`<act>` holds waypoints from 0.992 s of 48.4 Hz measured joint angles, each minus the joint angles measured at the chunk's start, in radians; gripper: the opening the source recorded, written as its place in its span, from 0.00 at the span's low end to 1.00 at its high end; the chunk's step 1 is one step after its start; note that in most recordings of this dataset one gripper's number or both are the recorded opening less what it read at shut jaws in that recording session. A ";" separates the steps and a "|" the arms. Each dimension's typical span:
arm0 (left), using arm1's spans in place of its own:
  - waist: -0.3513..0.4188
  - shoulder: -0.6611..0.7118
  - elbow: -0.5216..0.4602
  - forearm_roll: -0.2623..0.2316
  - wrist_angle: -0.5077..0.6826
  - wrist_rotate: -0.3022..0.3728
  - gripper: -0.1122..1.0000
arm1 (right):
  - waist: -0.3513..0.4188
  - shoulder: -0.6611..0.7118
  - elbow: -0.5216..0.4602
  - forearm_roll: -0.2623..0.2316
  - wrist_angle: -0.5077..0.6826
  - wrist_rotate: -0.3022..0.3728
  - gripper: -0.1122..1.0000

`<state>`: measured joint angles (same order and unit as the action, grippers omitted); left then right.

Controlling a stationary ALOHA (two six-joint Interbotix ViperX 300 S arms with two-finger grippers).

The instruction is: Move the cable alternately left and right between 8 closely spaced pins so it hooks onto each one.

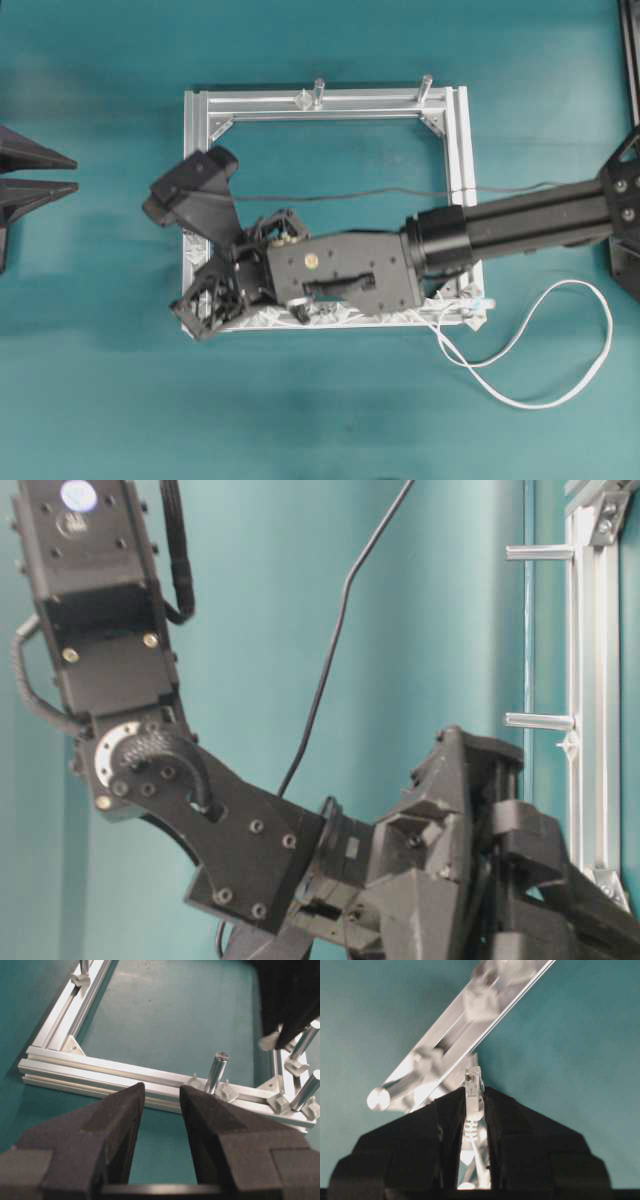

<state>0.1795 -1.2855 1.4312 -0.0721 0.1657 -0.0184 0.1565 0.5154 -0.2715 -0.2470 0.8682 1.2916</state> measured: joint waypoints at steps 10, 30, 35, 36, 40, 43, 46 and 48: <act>0.000 0.000 0.000 0.000 0.000 0.000 0.45 | 0.018 0.000 0.000 0.000 -0.003 0.017 0.24; 0.000 0.000 0.000 -0.002 0.000 0.000 0.44 | 0.043 0.006 0.000 0.020 -0.037 0.023 0.24; 0.000 0.000 0.002 0.000 0.000 0.000 0.44 | 0.046 0.018 0.000 0.029 -0.052 0.023 0.24; 0.000 0.000 0.000 0.000 0.000 0.000 0.45 | 0.048 0.018 0.000 0.031 -0.055 0.025 0.24; 0.000 0.000 0.000 0.000 0.000 0.000 0.44 | 0.049 0.020 0.000 0.032 -0.063 0.023 0.24; 0.000 0.000 0.000 0.000 0.000 0.000 0.44 | 0.051 0.020 0.000 0.032 -0.064 0.023 0.24; 0.000 0.000 0.000 0.000 0.000 0.000 0.45 | 0.051 0.021 0.000 0.034 -0.066 0.025 0.24; 0.000 0.000 0.000 0.000 -0.002 0.000 0.44 | 0.052 0.020 0.000 0.034 -0.064 0.025 0.24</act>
<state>0.1795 -1.2855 1.4312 -0.0721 0.1641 -0.0184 0.2086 0.5354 -0.2715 -0.2132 0.8038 1.3162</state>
